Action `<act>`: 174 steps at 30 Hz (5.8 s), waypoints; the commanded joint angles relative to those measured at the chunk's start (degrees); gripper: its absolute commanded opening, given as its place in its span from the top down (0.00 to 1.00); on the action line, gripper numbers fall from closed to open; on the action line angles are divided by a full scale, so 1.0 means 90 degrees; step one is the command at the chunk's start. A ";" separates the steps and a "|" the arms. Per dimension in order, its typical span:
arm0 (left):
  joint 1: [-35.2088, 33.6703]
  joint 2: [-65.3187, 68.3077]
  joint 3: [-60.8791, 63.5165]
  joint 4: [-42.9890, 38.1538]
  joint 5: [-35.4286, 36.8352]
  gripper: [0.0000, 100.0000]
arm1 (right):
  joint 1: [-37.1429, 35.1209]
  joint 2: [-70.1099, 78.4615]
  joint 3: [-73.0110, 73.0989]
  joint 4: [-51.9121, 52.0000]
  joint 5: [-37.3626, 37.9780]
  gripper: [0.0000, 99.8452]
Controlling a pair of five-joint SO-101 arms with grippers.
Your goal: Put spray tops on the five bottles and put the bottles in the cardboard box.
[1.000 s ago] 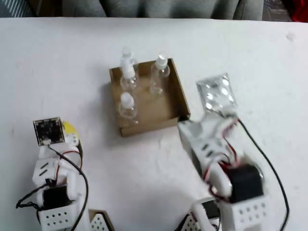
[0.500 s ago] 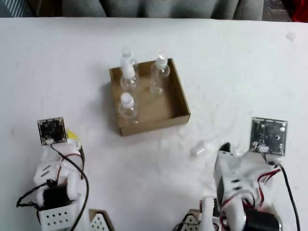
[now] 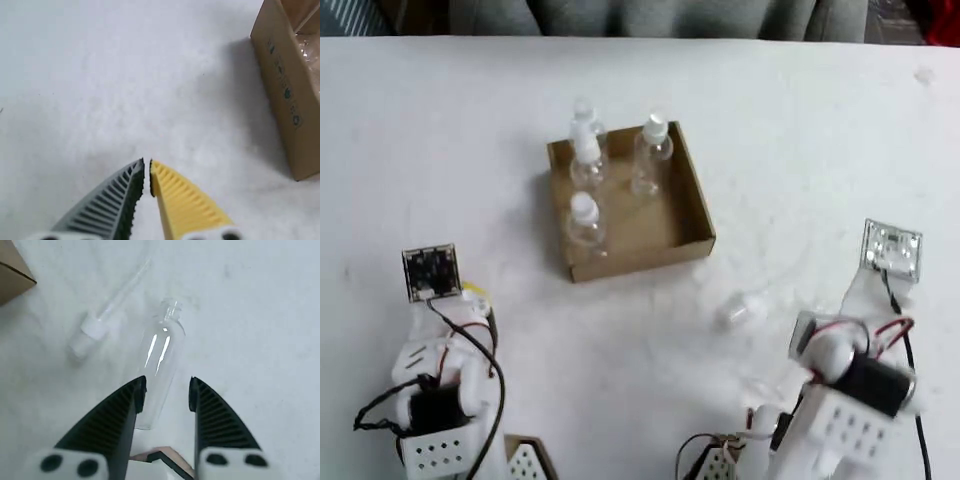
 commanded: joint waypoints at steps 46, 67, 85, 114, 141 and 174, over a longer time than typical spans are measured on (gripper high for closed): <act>-0.0073 -0.0063 0.0000 0.0010 -0.0029 0.98 | -0.0571 0.6237 -0.1748 -0.1802 -0.0010 0.98; -0.0073 -0.0063 0.0000 0.0010 -0.0029 0.98 | -0.3658 0.4596 -0.3057 0.0737 -0.2168 0.98; -0.0269 -0.0063 0.0000 -0.0029 -0.0029 0.98 | -0.5016 0.4586 -0.0274 -0.2789 -0.2618 0.87; -0.0278 -0.0063 0.0000 0.0000 -0.0029 0.98 | -0.1734 0.2330 -0.1162 -0.1421 0.6623 0.89; -0.0278 -0.0063 0.0000 0.0010 -0.0029 0.98 | -0.2066 0.2349 0.1973 -0.4664 1.0374 0.81; -0.0278 -0.0063 0.0000 0.0010 -0.0029 0.98 | -0.1538 0.5641 -0.0195 -0.5748 0.9954 0.98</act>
